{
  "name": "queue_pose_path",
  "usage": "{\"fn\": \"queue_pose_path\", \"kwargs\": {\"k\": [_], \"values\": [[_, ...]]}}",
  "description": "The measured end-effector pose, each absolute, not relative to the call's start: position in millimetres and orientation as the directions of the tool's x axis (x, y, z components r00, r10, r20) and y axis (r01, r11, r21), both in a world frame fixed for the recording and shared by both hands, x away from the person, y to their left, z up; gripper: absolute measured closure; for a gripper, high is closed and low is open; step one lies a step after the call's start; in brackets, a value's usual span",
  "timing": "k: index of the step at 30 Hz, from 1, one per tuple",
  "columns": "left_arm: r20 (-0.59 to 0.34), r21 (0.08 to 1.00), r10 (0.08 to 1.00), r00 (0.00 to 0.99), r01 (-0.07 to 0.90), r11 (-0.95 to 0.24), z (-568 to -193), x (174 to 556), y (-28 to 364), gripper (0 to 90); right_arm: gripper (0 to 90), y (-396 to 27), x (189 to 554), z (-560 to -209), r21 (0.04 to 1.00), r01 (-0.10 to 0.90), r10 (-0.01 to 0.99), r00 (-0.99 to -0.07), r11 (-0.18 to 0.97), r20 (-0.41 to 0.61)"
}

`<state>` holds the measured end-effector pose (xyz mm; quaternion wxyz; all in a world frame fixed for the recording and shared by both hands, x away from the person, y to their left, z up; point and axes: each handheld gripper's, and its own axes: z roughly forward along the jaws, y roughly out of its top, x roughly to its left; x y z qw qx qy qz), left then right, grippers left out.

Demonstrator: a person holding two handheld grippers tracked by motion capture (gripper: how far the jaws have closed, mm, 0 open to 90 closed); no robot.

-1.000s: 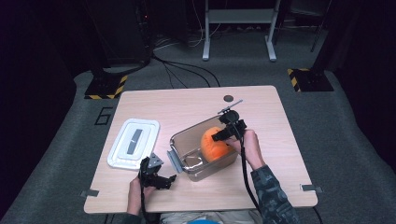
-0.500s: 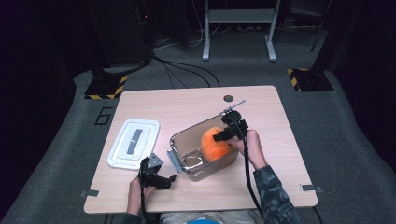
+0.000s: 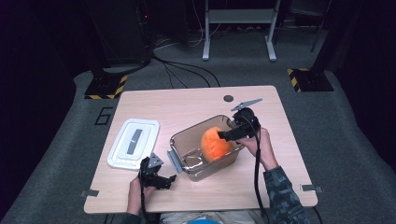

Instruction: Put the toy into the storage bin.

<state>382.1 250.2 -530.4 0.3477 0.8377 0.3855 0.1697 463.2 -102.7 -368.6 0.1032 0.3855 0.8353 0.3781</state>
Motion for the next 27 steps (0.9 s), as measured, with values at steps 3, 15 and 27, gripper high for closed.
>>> {"fn": "queue_pose_path", "kwargs": {"k": [3, 15, 27], "values": [[0.016, 0.713, 0.764, 0.645, 0.528, -0.461, -530, 382, 250, 0.4, 3.5, -115, 457, -364, 0.738, 0.532, 0.723, -0.685, 0.415, 0.087], [0.014, 0.714, 0.764, 0.645, 0.529, -0.46, -530, 382, 250, 0.4, 0.0, -160, 449, -366, 0.789, 0.518, 0.781, -0.619, 0.33, 0.079], [0.014, 0.712, 0.764, 0.645, 0.53, -0.46, -530, 382, 250, 0.5, 0.0, -212, 447, -393, 0.812, 0.535, 0.852, -0.514, 0.232, 0.096]]}}
